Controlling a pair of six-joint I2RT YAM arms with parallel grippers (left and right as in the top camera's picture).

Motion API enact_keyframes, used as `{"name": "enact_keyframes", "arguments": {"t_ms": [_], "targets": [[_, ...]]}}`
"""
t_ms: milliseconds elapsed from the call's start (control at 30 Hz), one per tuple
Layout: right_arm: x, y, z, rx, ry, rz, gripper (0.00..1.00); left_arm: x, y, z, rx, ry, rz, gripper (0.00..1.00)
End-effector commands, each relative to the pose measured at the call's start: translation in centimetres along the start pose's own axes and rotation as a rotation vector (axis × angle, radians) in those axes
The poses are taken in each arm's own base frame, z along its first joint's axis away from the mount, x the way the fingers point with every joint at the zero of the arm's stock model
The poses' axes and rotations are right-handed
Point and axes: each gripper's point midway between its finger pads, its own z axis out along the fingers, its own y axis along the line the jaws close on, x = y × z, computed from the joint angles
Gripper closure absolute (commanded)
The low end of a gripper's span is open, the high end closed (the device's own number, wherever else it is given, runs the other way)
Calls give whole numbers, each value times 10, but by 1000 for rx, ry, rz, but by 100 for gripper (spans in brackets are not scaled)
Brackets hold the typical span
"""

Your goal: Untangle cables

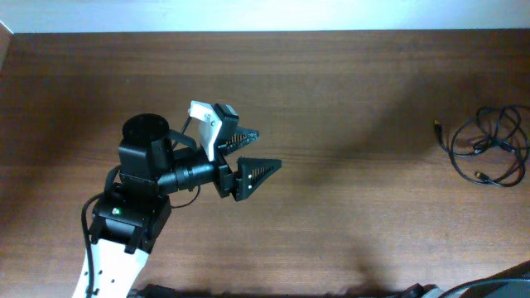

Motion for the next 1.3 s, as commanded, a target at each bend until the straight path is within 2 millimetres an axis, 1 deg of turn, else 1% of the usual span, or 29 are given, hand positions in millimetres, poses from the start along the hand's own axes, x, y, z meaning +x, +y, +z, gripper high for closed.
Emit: {"name": "enact_keyframes", "arguments": {"t_ms": [0,33,100,167,233,267,333,400,433,467,500,533,567,600,633,667,733,800,867,933,967,1000,1033,1067,1100,1133,1167,1233,1267], "targets": [[-41,-23,-10,113,-157,-102,76,4,1,-1,-8,15,-24,11],[-46,-29,-12,142,-179,-127,1,4,1,-1,-8,15,-24,11],[-50,-45,-15,220,-199,-171,1,5,1,-2,-9,19,-29,11],[-41,-61,-17,283,-160,-152,1,6,1,-1,-9,22,-32,10],[-27,-80,-21,352,-110,-73,1,6,1,-2,-9,21,-32,10],[-19,-76,-19,334,-74,-72,1,6,1,-1,-10,22,-32,10],[8,-66,-9,296,18,-177,1,6,1,-2,-10,21,-31,10],[60,-68,9,289,148,-295,1,6,1,-1,-10,21,-32,10],[93,-79,21,304,222,-306,1,6,1,-1,-10,21,-32,9],[127,-100,34,334,299,-317,29,6,1,-1,-10,22,-32,9],[148,-117,42,361,346,-323,60,6,1,-2,-10,21,-31,9],[160,-129,45,382,375,-325,71,6,1,-2,-12,21,-31,9],[178,-143,49,397,422,-326,55,6,2,-1,-14,20,-31,9],[190,-144,51,379,457,-330,52,5,4,-2,-25,19,-31,9],[197,-139,51,348,482,-370,94,5,6,-2,-36,17,-31,9],[208,-130,51,303,527,-367,96,5,6,-2,-36,17,-31,9],[258,-88,43,78,698,-403,96,5,6,-2,-36,17,-31,9],[315,-48,28,-56,814,-444,96,5,6,-2,-36,17,-31,8],[380,-4,0,-189,936,-494,96,5,5,-2,-35,18,-31,8],[441,41,-39,-321,1033,-545,96,5,6,-2,-35,18,-32,9],[472,64,-64,-394,1081,-569,96,5,6,-2,-35,18,-32,9],[490,77,-78,-434,1078,-608,76,5,6,-2,-35,18,-32,8],[490,81,-71,-404,1006,-640,18,5,4,-2,-29,19,-32,8],[480,79,-58,-371,948,-648,5,7,4,-2,-29,23,-37,8],[469,75,-50,-342,940,-639,1,7,5,-2,-33,23,-37,7],[455,70,-44,-291,934,-637,1,7,6,-2,-36,22,-29,6],[433,66,-34,-236,881,-649,1,6,6,-2,-40,22,-29,6],[374,57,-22,-73,707,-733,1,6,6,-2,-40,22,-29,5],[337,59,-28,18,604,-761,1,7,6,-2,-40,22,-30,5]]}}
